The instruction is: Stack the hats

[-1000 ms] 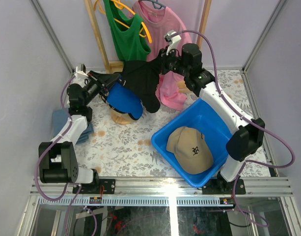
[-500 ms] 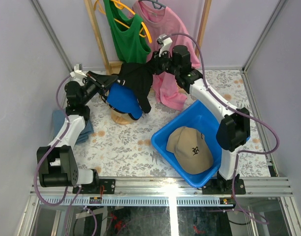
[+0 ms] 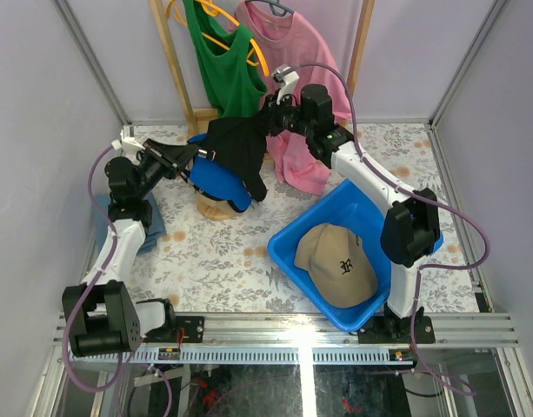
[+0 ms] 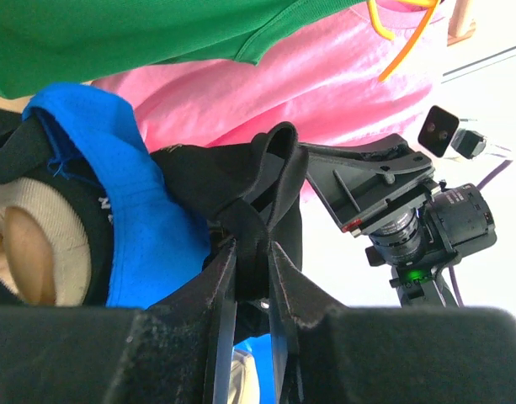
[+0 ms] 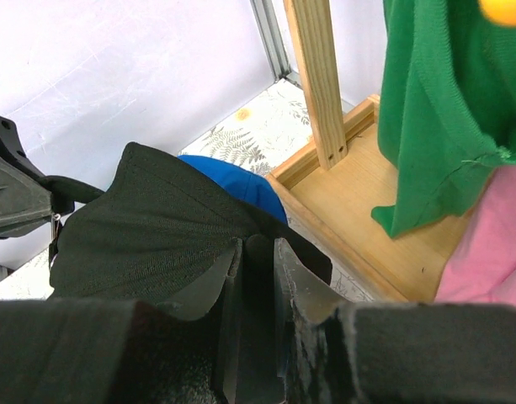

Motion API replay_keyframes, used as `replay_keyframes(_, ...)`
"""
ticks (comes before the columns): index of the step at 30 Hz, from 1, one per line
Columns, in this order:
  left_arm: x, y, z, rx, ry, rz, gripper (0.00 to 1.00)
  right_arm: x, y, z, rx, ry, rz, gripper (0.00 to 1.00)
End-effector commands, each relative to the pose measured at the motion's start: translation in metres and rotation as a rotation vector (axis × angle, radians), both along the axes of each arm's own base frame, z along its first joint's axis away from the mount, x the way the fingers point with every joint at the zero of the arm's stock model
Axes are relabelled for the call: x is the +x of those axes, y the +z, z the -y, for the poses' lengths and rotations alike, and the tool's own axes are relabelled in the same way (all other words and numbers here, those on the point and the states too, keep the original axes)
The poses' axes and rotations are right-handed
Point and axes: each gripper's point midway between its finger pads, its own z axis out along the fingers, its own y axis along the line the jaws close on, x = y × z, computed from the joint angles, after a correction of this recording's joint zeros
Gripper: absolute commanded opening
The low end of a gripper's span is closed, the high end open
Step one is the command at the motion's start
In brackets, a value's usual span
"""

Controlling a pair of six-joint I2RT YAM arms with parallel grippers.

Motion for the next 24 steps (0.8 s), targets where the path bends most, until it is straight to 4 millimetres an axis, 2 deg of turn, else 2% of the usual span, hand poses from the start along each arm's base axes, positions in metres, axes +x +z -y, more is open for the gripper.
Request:
replay_keyframes(1,-0.008,-0.001,-0.014,0.028,0.061,0.034,0.17,0.006,0.027,0.010,0.036,-0.061,0.084,0.00)
replay_keyframes(14,-0.027,-0.031,-0.025,0.039,0.125,-0.004,0.17,-0.021,0.004,-0.023,-0.013,0.013,0.090,0.00)
replay_keyframes(24,-0.041,-0.059,-0.030,0.015,0.168,-0.037,0.20,-0.041,-0.035,-0.025,-0.050,0.032,0.067,0.00)
